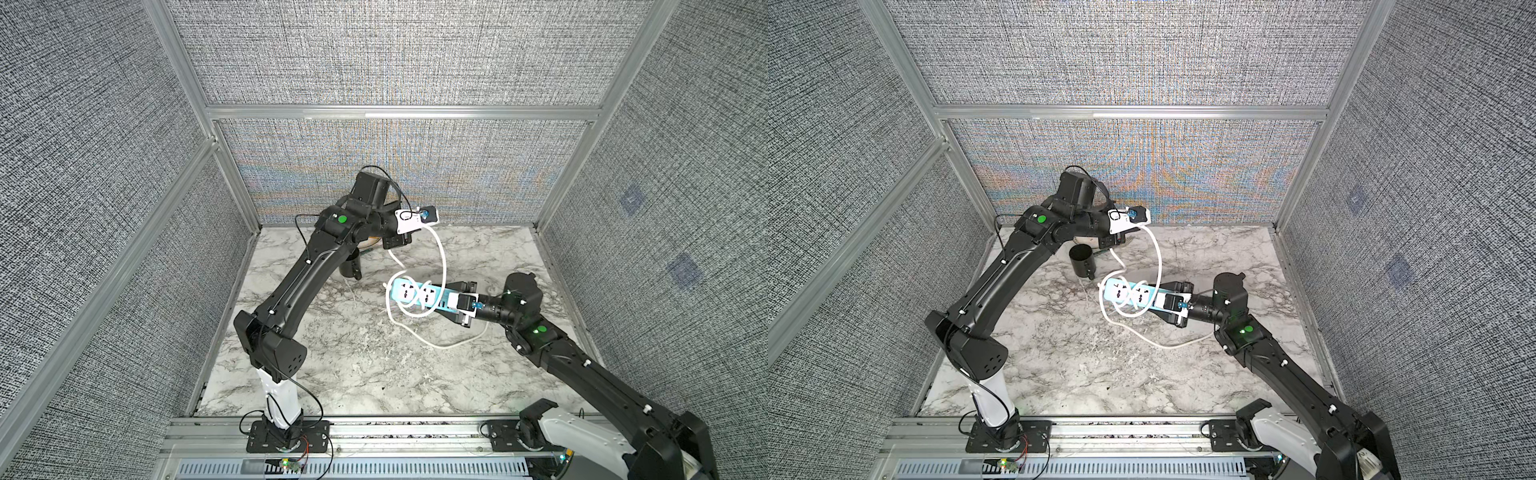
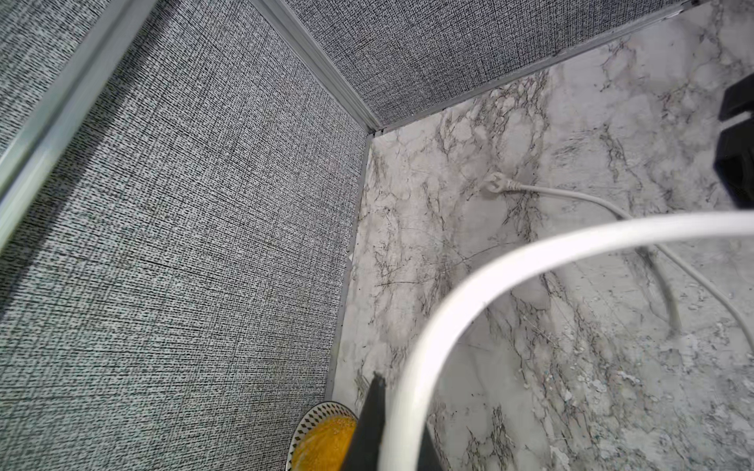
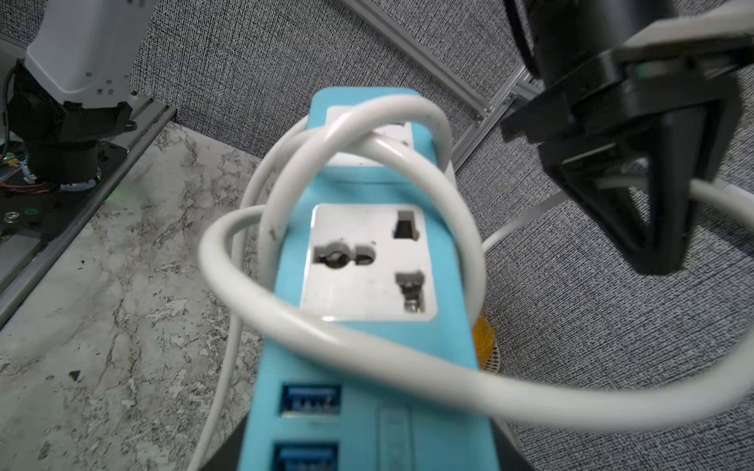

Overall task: Wrap the cord around the power strip
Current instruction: Wrap the power cord around the power strip.

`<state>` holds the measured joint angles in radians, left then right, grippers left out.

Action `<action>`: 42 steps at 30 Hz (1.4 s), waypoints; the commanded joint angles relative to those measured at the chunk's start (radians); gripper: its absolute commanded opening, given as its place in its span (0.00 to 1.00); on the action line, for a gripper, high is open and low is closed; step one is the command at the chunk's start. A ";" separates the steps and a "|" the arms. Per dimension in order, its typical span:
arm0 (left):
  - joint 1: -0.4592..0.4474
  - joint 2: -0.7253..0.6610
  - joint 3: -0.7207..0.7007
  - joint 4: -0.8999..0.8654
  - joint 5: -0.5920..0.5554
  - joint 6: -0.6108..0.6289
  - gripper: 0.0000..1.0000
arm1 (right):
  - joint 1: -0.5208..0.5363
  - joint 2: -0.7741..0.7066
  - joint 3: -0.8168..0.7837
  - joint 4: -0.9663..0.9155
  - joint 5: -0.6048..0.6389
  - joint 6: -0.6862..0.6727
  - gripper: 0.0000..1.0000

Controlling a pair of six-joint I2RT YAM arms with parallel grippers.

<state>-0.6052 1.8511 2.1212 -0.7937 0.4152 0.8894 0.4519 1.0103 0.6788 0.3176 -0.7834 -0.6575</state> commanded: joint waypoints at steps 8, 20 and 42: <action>0.070 -0.087 -0.219 0.204 0.163 -0.180 0.00 | -0.007 -0.091 -0.086 0.307 0.186 0.127 0.00; 0.083 -0.148 -0.356 0.254 0.192 -0.227 0.00 | -0.051 -0.121 -0.127 0.460 0.199 0.232 0.00; 0.062 -0.135 0.004 0.069 0.090 -0.100 0.00 | -0.047 -0.039 -0.025 0.008 0.111 -0.003 0.00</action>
<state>-0.5343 1.7325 2.1151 -0.7082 0.5247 0.7635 0.4034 0.9581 0.6395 0.3405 -0.6636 -0.6392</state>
